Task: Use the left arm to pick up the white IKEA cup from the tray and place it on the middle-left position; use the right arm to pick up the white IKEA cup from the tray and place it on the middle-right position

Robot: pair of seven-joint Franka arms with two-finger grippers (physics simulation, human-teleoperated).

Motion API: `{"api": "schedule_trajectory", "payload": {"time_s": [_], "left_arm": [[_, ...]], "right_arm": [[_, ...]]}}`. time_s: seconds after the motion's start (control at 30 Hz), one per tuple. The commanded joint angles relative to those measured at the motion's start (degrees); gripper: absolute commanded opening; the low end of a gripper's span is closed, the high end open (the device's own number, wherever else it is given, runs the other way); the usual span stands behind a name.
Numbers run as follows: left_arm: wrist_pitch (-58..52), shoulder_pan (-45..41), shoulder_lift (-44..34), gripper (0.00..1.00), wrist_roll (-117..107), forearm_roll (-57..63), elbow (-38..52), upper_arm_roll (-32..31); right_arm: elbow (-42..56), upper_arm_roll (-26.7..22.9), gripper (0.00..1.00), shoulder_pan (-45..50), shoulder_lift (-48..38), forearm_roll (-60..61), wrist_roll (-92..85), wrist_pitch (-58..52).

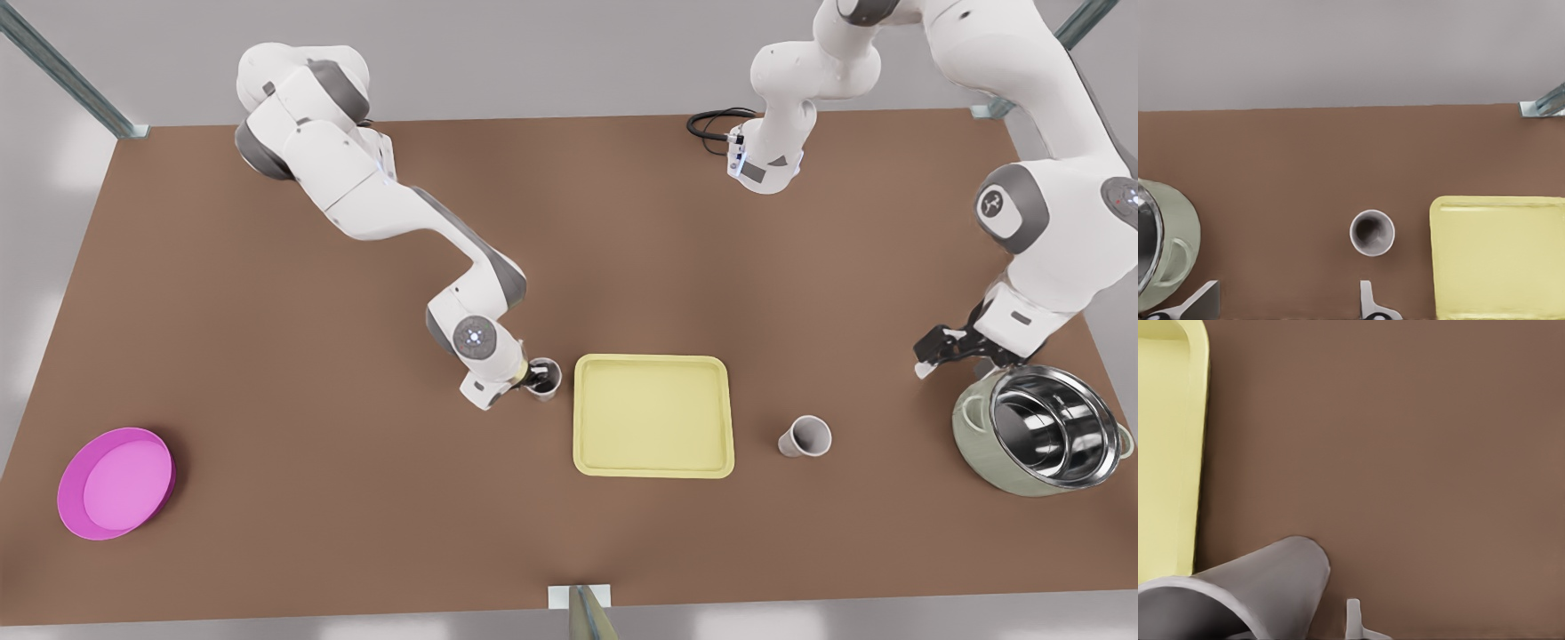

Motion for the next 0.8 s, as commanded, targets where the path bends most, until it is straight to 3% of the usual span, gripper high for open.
{"api": "schedule_trajectory", "payload": {"time_s": [0.0, 0.03, 0.07, 0.1, 0.33, 0.43, 0.53, 0.57, 0.63, 0.77], "left_arm": [[-16.42, -0.37, -1.41, 1.0, -0.62, 1.44, 1.17, -0.09], [-16.42, -0.37, -1.32, 1.0, -0.54, 0.73, 1.62, 0.17], [-16.34, -0.37, -1.32, 1.0, -0.53, 0.65, 1.71, 0.0], [-16.25, -0.37, -1.32, 1.0, -0.45, 0.56, 1.71, 0.0], [-16.07, -0.55, -1.32, 1.0, -0.53, 0.65, 1.62, -0.09], [-16.07, -0.64, -1.32, 1.0, -0.62, 0.73, 1.71, -0.18], [-16.07, -0.64, -1.32, 1.0, -0.36, 0.73, 1.62, -0.18], [-16.07, -0.64, -1.32, 1.0, -0.36, 0.73, 1.62, -0.18], [-16.07, -0.64, -1.23, 1.0, -0.36, 0.73, 1.71, -0.18], [-16.07, -0.73, -1.32, 1.0, -0.36, 0.65, 1.62, -0.18]], "right_arm": [[0.07, -0.04, 0.68, 0.06, 0.02, -0.4, 4.16, -2.69], [0.16, -0.04, 0.72, 0.06, 0.02, -0.4, 4.25, -2.61], [0.16, -0.04, 0.95, 0.06, 0.02, -0.49, 4.77, -2.69], [0.25, -0.04, 1.0, 0.15, -0.07, -0.49, 5.04, -2.69], [0.16, -0.04, 1.0, -0.47, -4.72, -0.49, 3.9, -7.95], [0.16, -0.04, 1.0, -5.91, -16.41, 0.04, -3.57, -18.33], [0.07, -0.21, 1.0, -21.45, -32.13, 0.21, -28.07, -32.55], [-0.1, -2.22, 1.0, -23.84, -34.96, 0.3, -32.91, -35.12], [-2.64, -12.51, 1.0, -21.03, -39.26, 4.51, -39.69, -39.35], [-2.31, -14.63, 1.0, -20.25, -38.84, 1.18, -32.15, -40.66]]}}
